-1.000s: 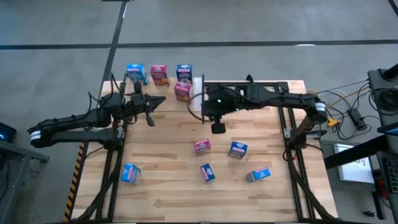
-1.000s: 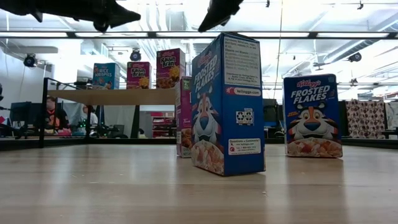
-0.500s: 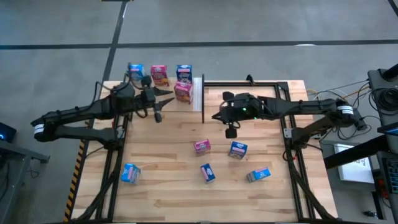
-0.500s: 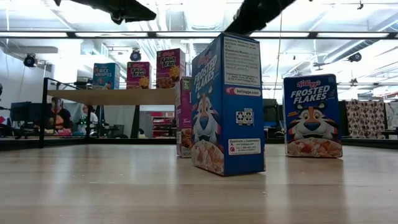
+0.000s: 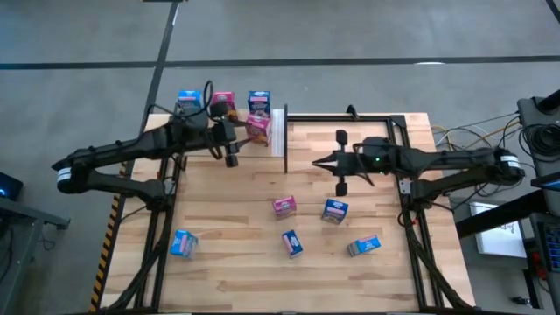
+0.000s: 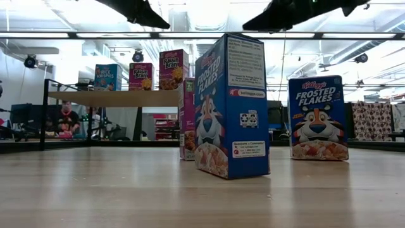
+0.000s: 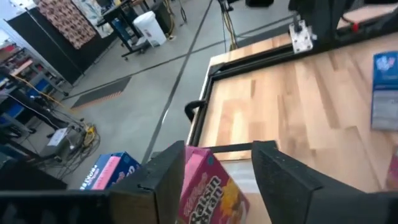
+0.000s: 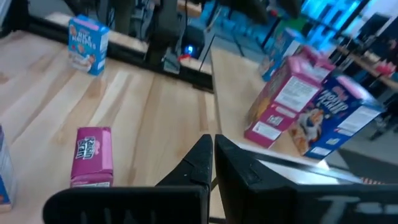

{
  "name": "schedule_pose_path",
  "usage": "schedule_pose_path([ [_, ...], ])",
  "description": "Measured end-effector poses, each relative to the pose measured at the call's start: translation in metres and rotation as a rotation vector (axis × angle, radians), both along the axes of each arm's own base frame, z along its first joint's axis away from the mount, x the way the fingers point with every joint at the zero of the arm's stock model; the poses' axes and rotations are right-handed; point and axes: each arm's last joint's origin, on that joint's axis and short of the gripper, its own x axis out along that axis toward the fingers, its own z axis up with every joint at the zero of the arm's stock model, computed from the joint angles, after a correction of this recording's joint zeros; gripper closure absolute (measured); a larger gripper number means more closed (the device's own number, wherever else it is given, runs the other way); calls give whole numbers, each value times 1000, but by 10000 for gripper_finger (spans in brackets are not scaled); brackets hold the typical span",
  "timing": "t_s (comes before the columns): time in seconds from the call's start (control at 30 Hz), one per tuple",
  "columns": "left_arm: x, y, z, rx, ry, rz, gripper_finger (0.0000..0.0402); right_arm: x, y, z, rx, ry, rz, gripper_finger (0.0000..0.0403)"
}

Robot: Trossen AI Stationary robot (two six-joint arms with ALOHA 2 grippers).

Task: Stack cereal on shelf
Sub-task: Put the top pink cereal box on the shelf

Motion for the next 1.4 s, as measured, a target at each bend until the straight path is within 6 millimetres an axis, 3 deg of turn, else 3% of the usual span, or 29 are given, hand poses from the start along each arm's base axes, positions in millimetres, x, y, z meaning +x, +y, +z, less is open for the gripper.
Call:
schedule_pose_path([
  [0.17,-3,12,0,7,-6,47,212,-10,1,4,-12,-49,17,394],
  [0.33,-4,21,1,-4,-25,35,185,-15,6,2,-32,-53,165,394],
  [0.57,11,31,-13,40,47,-2,155,-16,8,-3,-26,-57,210,394],
  [0.87,23,51,-19,49,140,11,152,-16,8,-2,-30,-59,211,394],
  [1.1,21,64,-9,-56,127,-89,152,-16,8,-2,-45,-59,214,394],
  [1.4,27,82,-19,-154,154,-132,152,-16,8,-2,-47,-59,214,394],
])
